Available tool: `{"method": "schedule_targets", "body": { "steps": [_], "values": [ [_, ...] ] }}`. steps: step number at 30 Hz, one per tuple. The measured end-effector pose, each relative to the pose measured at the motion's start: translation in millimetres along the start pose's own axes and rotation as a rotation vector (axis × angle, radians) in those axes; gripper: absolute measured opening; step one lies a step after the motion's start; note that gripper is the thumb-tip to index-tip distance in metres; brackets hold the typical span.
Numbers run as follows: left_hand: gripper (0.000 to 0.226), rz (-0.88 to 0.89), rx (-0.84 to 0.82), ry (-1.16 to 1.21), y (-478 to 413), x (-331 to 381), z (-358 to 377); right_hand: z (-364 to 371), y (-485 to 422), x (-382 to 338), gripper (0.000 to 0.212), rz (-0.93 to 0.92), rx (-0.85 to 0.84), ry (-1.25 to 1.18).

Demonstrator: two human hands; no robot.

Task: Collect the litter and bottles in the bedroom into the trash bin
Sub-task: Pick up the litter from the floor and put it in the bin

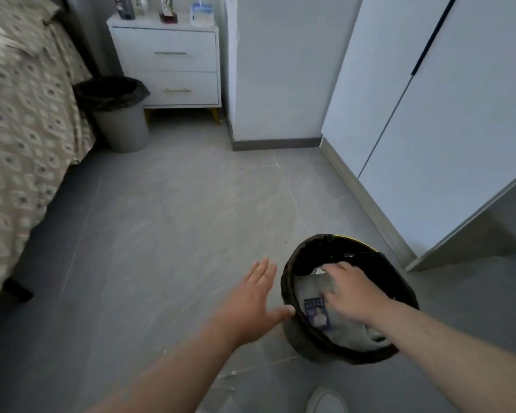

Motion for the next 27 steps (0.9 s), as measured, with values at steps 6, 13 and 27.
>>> {"method": "schedule_targets", "body": {
  "steps": [6,13,27],
  "values": [
    [0.067,-0.337,0.158,-0.090,94,-130,-74,-14,15,-112,0.040,-0.230,0.100,-0.086],
    [0.057,-0.773,0.043,-0.090,232,-269,-30,133,56,-191,0.040,-0.349,-0.277,-0.026],
    [0.040,-1.172,-0.015,0.301,303,-261,123,307,147,-93,0.075,0.530,-0.463,-0.070]
  ]
}}
Point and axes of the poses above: each hand's wrist, its own y-axis away from the middle knuckle, its own z-axis out of the palm, x = y × z, the point moved 8 cm from there along -y, towards the middle knuckle, and after that the axes turned 10 degrees about x, right-handed, at the moved point
